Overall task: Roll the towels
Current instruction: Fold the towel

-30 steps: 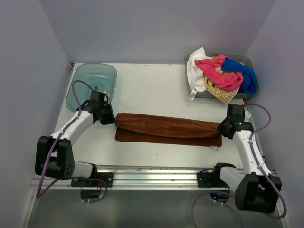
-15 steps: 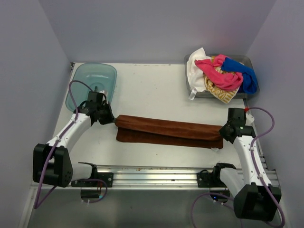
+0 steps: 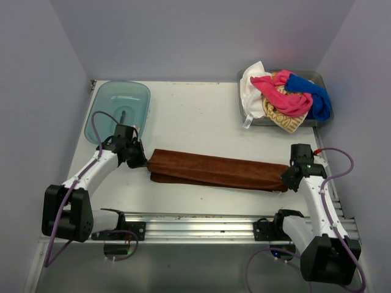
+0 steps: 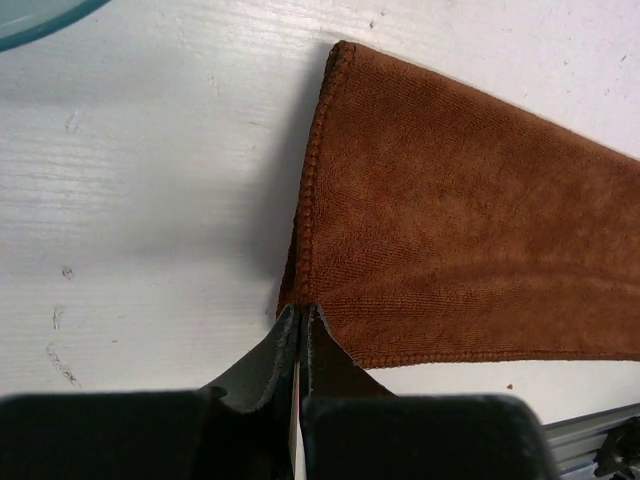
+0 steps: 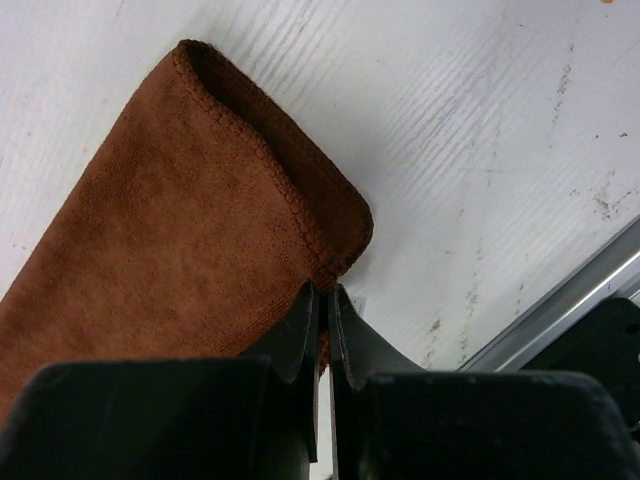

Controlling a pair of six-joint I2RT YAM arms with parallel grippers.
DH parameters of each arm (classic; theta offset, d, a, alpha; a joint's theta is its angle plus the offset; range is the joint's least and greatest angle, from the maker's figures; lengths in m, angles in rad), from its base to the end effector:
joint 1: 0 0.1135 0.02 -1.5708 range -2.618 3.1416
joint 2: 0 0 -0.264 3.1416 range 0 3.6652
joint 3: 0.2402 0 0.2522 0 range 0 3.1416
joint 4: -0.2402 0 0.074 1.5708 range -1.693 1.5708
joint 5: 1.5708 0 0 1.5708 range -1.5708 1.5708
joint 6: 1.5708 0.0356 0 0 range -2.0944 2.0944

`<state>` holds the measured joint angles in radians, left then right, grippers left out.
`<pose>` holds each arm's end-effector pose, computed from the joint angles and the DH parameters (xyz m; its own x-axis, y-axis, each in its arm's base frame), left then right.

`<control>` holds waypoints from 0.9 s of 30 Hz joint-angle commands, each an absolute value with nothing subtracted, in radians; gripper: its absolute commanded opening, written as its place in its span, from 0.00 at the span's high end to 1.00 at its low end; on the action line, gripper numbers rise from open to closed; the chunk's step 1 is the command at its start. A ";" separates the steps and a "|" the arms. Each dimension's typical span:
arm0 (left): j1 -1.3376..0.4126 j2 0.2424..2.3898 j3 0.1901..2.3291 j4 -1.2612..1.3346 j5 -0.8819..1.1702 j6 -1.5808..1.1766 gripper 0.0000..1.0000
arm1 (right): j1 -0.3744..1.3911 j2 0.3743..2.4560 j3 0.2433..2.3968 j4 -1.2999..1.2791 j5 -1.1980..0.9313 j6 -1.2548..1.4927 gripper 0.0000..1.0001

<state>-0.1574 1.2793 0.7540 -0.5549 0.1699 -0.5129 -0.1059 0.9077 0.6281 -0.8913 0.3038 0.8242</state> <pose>0.2337 -0.0432 0.1992 -0.8735 -0.3511 -0.3373 -0.2243 0.9051 -0.3612 0.1496 -0.0266 0.2122 -0.4630 0.7536 -0.4667 0.8195 0.5646 0.0986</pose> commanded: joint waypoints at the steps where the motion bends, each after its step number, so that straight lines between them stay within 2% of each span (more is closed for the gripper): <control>1: -0.156 1.281 0.753 -0.528 0.161 -0.514 1.00 | -0.107 0.916 0.638 -0.908 0.383 0.865 1.00; 13: -0.156 1.285 0.718 -0.522 0.169 -0.531 1.00 | -0.107 0.940 0.620 -0.881 0.397 0.865 1.00; 15: -0.156 1.287 0.712 -0.519 0.196 -0.534 1.00 | -0.107 0.939 0.624 -0.884 0.402 0.861 0.97; 16: -0.156 1.293 0.710 -0.526 0.210 -0.532 0.92 | -0.109 0.937 0.627 -0.884 0.400 0.856 0.93; 17: -0.156 1.301 0.710 -0.531 0.233 -0.529 0.84 | -0.107 0.937 0.630 -0.885 0.400 0.851 0.75; 18: -0.156 1.301 0.712 -0.534 0.242 -0.526 0.71 | -0.107 0.933 0.640 -0.885 0.397 0.838 0.65; 19: -0.156 1.301 0.715 -0.543 0.245 -0.523 0.64 | -0.107 0.928 0.644 -0.884 0.390 0.833 0.50; 20: -0.156 1.295 0.721 -0.549 0.248 -0.515 0.58 | -0.107 0.922 0.653 -0.881 0.384 0.828 0.46; 21: -0.156 1.287 0.739 -0.552 0.245 -0.512 0.46 | -0.107 0.911 0.658 -0.864 0.374 0.815 0.43; 23: -0.156 1.276 0.767 -0.566 0.238 -0.505 0.39 | -0.109 0.904 0.666 -0.838 0.344 0.801 0.41; 27: -0.190 1.302 0.853 -0.539 0.239 -0.506 0.40 | -0.109 0.925 0.673 -0.758 0.276 0.753 0.45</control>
<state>-0.1658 1.2980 0.7544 -0.5705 0.2176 -0.5129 -0.1059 0.9165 0.6304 -0.8486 0.3241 0.7967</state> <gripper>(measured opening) 0.607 0.566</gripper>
